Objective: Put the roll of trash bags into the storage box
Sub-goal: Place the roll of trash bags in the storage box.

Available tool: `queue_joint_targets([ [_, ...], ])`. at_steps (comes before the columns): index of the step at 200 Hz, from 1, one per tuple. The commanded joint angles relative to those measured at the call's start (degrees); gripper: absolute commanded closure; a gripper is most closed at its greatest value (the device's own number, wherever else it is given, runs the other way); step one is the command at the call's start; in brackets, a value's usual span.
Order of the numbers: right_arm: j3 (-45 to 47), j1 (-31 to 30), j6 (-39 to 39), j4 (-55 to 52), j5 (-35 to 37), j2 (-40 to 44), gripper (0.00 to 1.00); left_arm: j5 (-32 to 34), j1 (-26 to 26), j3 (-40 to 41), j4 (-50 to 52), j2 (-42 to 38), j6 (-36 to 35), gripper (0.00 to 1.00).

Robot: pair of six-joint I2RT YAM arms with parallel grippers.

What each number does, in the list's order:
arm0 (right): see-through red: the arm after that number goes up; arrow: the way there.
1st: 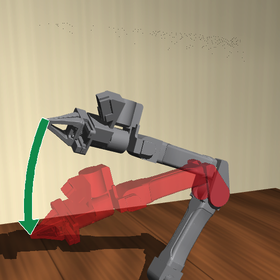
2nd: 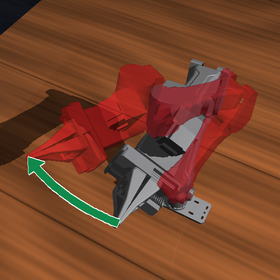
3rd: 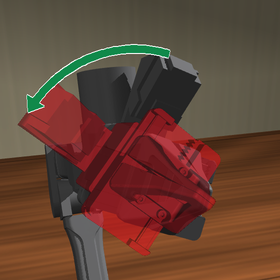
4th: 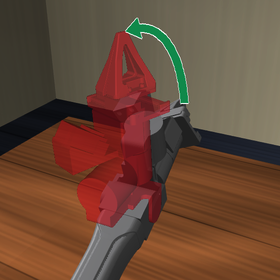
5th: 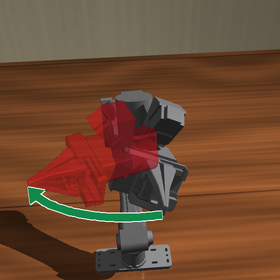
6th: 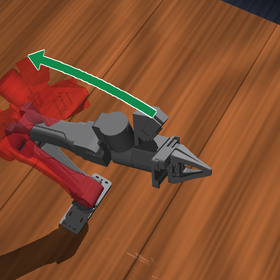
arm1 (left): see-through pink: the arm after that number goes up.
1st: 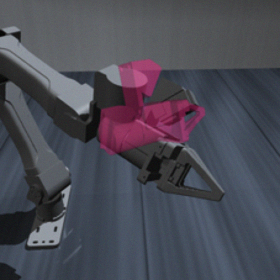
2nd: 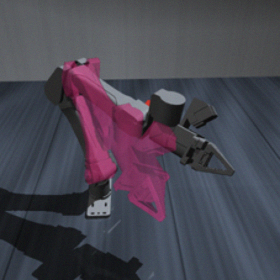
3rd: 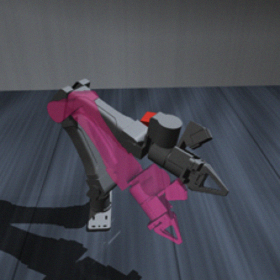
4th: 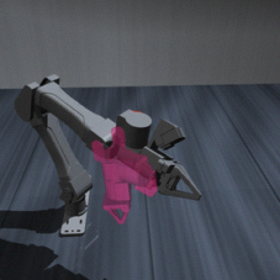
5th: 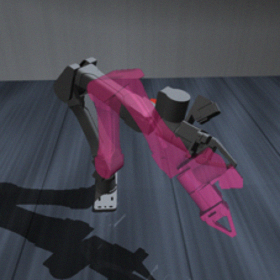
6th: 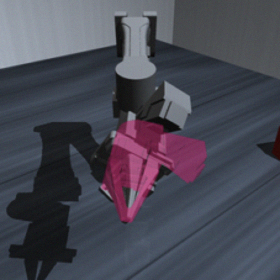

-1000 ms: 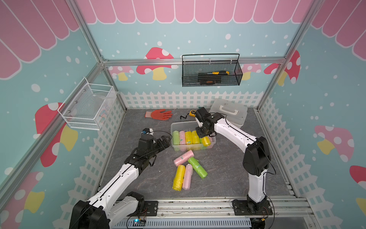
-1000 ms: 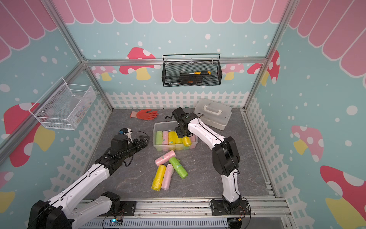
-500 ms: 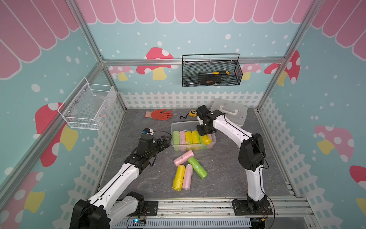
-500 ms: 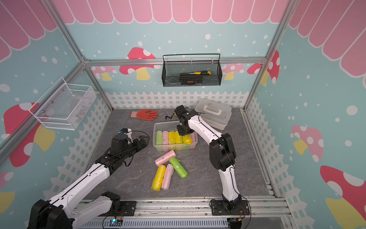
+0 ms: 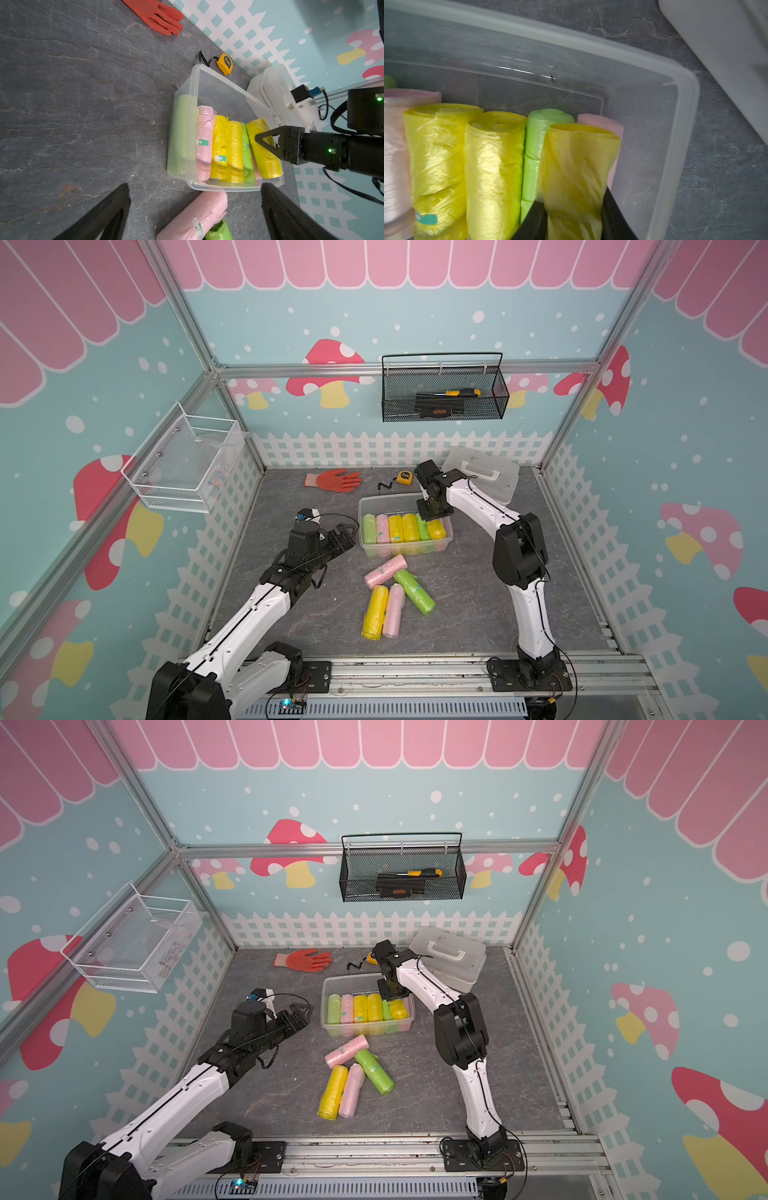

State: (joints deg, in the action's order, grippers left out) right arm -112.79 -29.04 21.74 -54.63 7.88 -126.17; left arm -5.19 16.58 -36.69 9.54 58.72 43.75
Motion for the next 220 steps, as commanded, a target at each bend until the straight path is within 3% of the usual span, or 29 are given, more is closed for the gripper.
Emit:
queue_joint_targets([
  [1, -1.08, -0.14, 1.11, -1.0, -0.14, -1.64, 0.94, -0.35, -0.5, -1.66, -0.61, 0.17, 0.11, 0.01],
  [17, -0.09, -0.14, 2.3, -0.79, 0.35, -1.92, 0.89, -0.39, -0.58, -1.63, -0.65, 0.37, 0.2, 0.01],
  [57, 2.81, -0.19, 3.45, 0.33, 1.08, -0.26, 0.6, -0.79, -0.71, -1.37, -0.67, -0.35, 0.47, 0.01],
  [106, 9.3, -0.47, 4.01, 5.32, 2.2, 7.08, 0.33, -0.7, -0.7, -1.28, -0.19, -1.27, 0.58, 0.01],
  [147, 15.23, -1.67, 3.63, 8.43, 3.33, 16.73, 0.28, -0.09, -0.82, -1.77, 1.24, -2.78, 0.64, 0.01],
  [189, 24.22, -1.92, 4.55, 12.94, 2.82, 33.71, 0.26, 2.7, -1.35, -1.93, 3.72, -4.34, 1.18, 0.01],
  [220, 35.1, -1.91, 7.54, 18.56, -1.87, 47.86, 0.25, 0.45, -3.73, -1.85, 4.04, -5.24, 2.2, 0.01],
])
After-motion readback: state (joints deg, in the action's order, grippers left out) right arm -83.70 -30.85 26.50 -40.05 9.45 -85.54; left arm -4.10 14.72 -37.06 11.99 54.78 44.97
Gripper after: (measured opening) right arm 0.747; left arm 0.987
